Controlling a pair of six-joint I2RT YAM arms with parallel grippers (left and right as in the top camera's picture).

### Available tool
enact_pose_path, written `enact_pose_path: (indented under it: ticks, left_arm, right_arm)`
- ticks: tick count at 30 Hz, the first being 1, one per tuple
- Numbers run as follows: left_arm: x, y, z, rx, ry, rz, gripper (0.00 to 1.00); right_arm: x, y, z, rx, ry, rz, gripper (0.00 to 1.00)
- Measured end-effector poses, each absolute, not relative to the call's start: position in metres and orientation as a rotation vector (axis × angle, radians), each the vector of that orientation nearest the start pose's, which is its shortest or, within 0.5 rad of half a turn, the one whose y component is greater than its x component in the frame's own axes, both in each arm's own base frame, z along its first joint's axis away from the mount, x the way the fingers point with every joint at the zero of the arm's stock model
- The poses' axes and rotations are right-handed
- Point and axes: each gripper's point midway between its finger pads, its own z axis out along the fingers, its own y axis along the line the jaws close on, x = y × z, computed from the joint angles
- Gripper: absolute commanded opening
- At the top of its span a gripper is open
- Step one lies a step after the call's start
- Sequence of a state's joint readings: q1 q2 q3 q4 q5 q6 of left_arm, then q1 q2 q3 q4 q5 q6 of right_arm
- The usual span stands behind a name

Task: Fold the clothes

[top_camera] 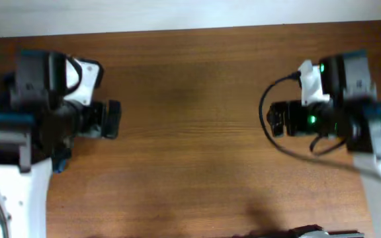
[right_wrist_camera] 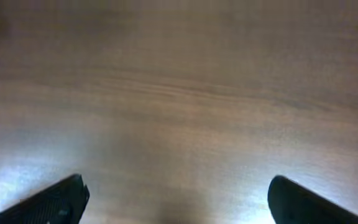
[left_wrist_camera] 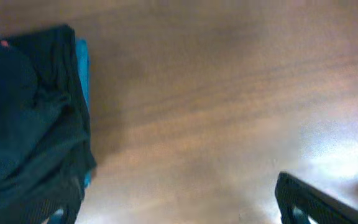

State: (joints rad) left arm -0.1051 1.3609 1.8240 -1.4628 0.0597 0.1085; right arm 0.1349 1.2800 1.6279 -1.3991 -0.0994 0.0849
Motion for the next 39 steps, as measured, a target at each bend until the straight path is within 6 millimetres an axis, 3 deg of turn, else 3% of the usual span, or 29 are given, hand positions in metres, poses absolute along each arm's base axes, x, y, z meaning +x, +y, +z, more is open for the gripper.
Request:
enact_pose_path:
  ticks: [2,7,9,11,15,17,28,33,39]
  left_arm:
    - [0.277,-0.037,0.315,0.286,2.504,-0.052,0.99]
    - [0.251,-0.028,0.313,0.263,2.221,-0.003,1.00]
    - [0.242,-0.024,0.296,0.257,2.159,0.023,1.00]
    - [0.243,-0.022,0.284,0.250,2.148,0.041,0.99]
    - [0.237,-0.019,0.235,0.259,2.267,0.058,0.99]
    - [0.236,-0.019,0.225,0.264,2.303,0.058,0.99]
    - [0.237,-0.019,0.220,0.267,2.326,0.058,0.99]
    - [0.237,-0.019,0.220,0.267,2.326,0.058,0.99]
    - [0.237,-0.019,0.220,0.267,2.325,0.059,0.99]
  right_arm:
    - [0.257,0.057,0.281,-0.097,2.546,0.222,0.99]
    - [0.241,0.045,0.244,-0.037,2.401,0.179,0.99]
    - [0.234,0.037,0.218,-0.007,2.418,0.139,0.99]
    - [0.231,0.035,0.207,0.002,2.442,0.122,0.99]
    - [0.229,0.032,0.194,0.008,2.487,0.098,0.99]
    - [0.231,0.033,0.190,0.008,2.508,0.094,0.99]
    - [0.241,0.034,0.150,0.005,2.685,0.052,0.99]
    - [0.239,0.033,0.161,0.006,2.635,0.059,0.99]
    - [0.219,0.030,0.214,0.014,2.384,0.106,0.99]
